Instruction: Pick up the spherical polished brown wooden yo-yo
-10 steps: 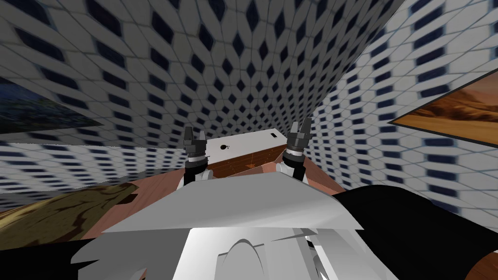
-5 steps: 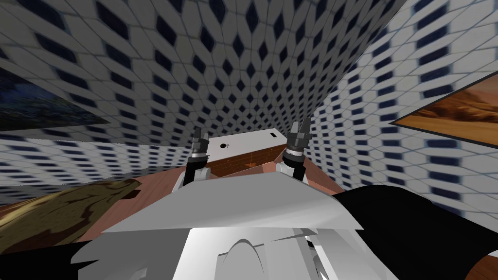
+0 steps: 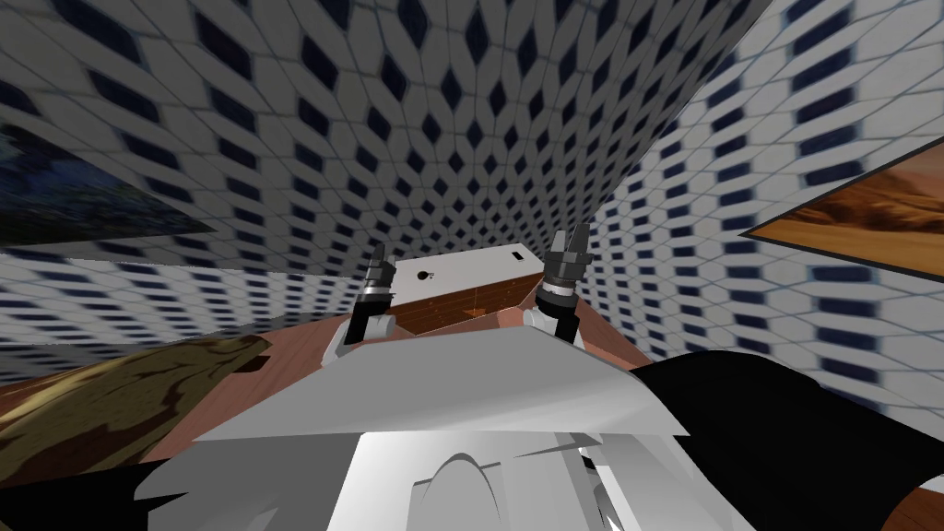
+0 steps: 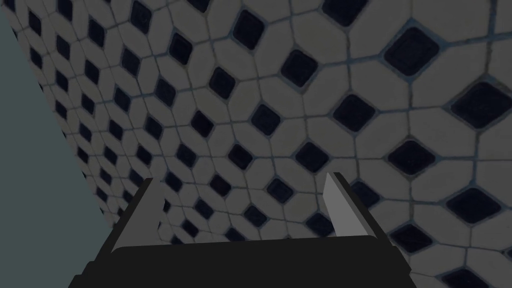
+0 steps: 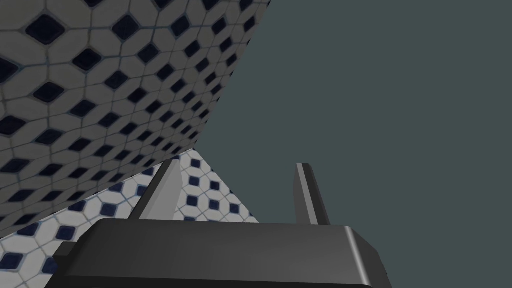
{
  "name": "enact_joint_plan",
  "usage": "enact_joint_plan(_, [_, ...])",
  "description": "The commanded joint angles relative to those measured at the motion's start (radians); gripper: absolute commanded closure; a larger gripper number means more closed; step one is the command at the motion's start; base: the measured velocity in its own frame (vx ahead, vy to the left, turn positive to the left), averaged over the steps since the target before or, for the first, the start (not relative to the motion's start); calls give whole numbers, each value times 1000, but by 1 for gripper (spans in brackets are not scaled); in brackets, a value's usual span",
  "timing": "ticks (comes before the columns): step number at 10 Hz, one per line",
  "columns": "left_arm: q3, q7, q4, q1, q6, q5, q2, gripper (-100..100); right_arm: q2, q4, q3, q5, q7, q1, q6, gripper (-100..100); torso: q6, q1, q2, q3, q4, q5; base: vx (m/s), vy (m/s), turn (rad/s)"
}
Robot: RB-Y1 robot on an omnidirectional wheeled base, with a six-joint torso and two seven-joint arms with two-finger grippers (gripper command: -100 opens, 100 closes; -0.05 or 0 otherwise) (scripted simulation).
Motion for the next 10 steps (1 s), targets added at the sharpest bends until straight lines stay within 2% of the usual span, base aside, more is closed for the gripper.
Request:
enact_joint_plan(1, [13,2,17,-24,38,9,15,-100,0,0,0,0,0,0,0,0,0,0,0,0,0,0,-20,-28,14])
enact_joint_plan(2, [27,-1,50,-51,77,20,32,-100,0,0,0,0,0,0,0,0,0,0,0,0,0,0,-27,-27,25])
enact_joint_plan(3, [27,-1,50,-51,85,20,32,-100,0,0,0,0,0,0,0,0,0,0,0,0,0,0,-21,-25,10])
enact_joint_plan(4, [42,-4,84,-78,122,32,47,-100,0,0,0,0,0,0,0,0,0,0,0,0,0,0,-25,-32,21])
enact_joint_plan(5, [42,-4,84,-78,134,32,47,-100,0,0,0,0,0,0,0,0,0,0,0,0,0,0,-20,-27,9])
enact_joint_plan(6, [57,-8,119,-106,170,43,61,-100,0,0,0,0,0,0,0,0,0,0,0,0,0,0,-18,-27,14])
enact_joint_plan(7, [57,-8,119,-106,184,43,61,-100,0,0,0,0,0,0,0,0,0,0,0,0,0,0,-15,-23,9])
enact_joint_plan(8, [72,-11,155,-134,212,53,72,-100,0,0,0,0,0,0,0,0,0,0,0,0,0,0,-18,-29,13])
enact_joint_plan(9, [72,-11,155,-134,236,53,72,-100,0,0,0,0,0,0,0,0,0,0,-1,0,0,0,-13,-26,4])
enact_joint_plan(10, [87,-15,191,-162,263,63,81,-100,0,0,0,0,0,0,0,0,0,0,-1,0,0,0,-12,-27,6])
